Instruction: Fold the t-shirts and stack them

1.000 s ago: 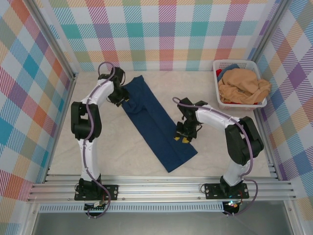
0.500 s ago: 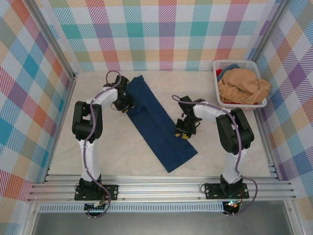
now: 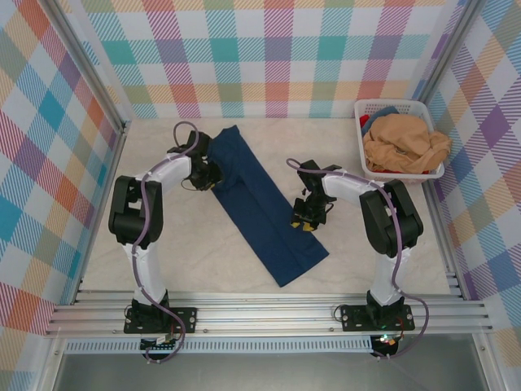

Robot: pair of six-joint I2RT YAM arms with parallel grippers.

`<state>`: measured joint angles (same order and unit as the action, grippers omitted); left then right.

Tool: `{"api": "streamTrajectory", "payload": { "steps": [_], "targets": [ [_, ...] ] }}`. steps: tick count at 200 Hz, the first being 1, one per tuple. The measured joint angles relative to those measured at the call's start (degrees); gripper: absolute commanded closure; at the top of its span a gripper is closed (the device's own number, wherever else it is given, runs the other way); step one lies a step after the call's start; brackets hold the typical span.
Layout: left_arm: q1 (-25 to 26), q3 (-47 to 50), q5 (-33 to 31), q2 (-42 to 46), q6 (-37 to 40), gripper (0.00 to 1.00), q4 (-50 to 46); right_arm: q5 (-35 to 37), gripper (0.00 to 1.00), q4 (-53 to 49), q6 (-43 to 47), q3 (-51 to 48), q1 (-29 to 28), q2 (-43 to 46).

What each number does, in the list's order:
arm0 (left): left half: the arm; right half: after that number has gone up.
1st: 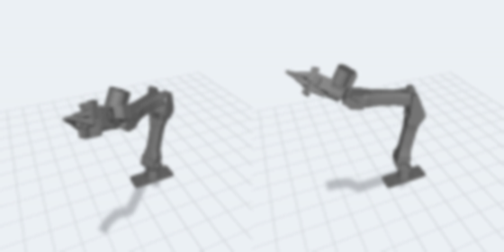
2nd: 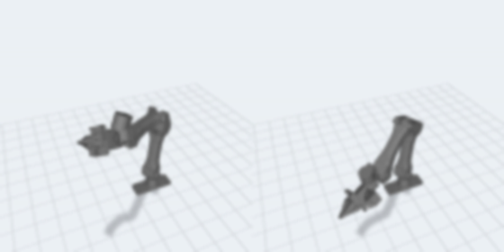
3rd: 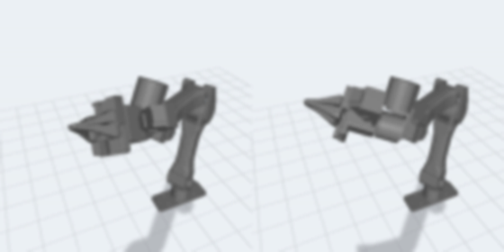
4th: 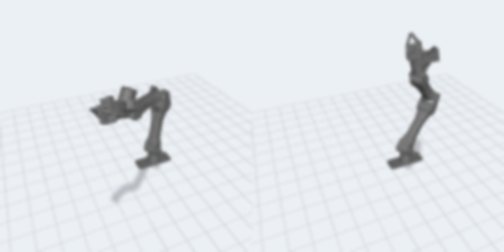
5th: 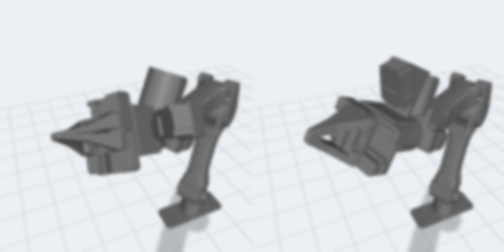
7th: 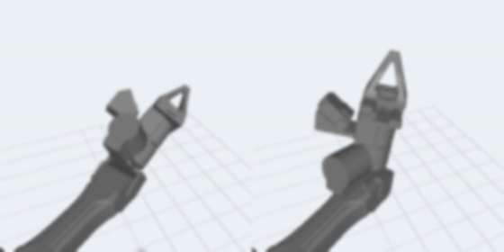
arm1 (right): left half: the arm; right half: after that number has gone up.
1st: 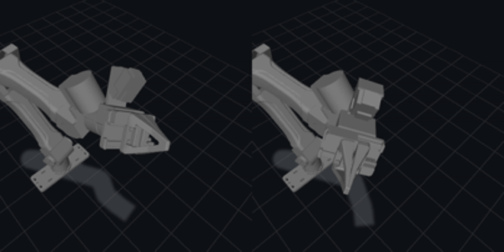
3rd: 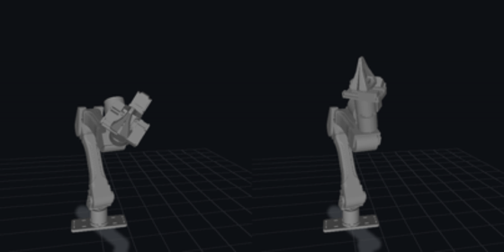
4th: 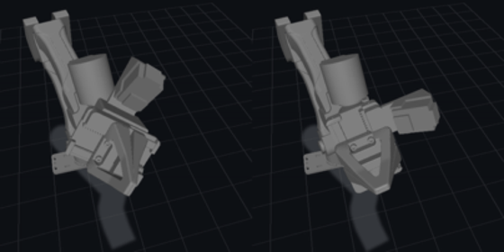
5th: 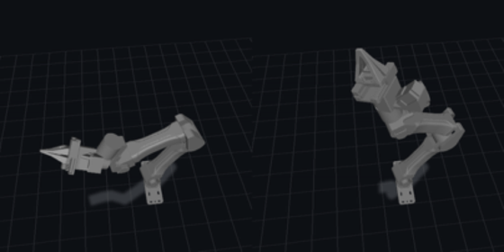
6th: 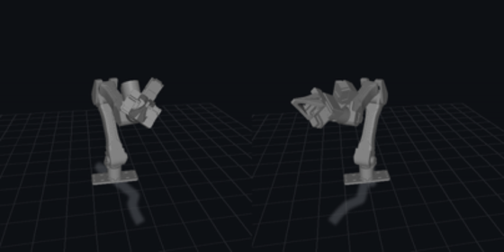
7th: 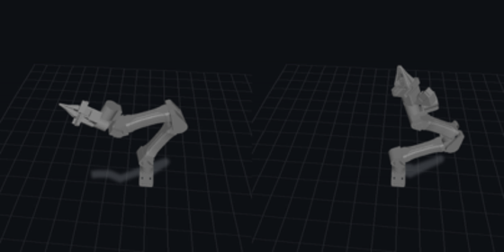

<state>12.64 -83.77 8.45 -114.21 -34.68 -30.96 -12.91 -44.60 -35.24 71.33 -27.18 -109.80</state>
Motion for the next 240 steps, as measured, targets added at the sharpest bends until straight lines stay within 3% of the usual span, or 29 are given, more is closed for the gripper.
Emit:
{"api": "streamTrajectory", "payload": {
  "steps": [41, 108, 175, 240],
  "targets": [
    [0.3, 0.0, 0.1, 0.3, -0.4, 0.88, -0.2, 0.0, 0.67, 0.0, 0.0, 0.0, 0.0, 0.0],
    [1.1, 0.0, 0.1, 0.3, 1.4, 0.73, -0.4, 0.0, 0.67, 0.0, 0.0, 0.0, 0.0, 0.0],
    [2.0, -0.1, 0.0, -0.5, 3.7, 0.83, -2.0, 0.0, 0.66, 0.0, 0.0, 0.0, 0.0, 0.0],
    [2.9, -0.1, -1.0, -0.8, 5.1, 1.0, -3.4, 0.0, 0.66, 0.0, 0.0, 0.0, 0.0, 0.0]
  ]
}}
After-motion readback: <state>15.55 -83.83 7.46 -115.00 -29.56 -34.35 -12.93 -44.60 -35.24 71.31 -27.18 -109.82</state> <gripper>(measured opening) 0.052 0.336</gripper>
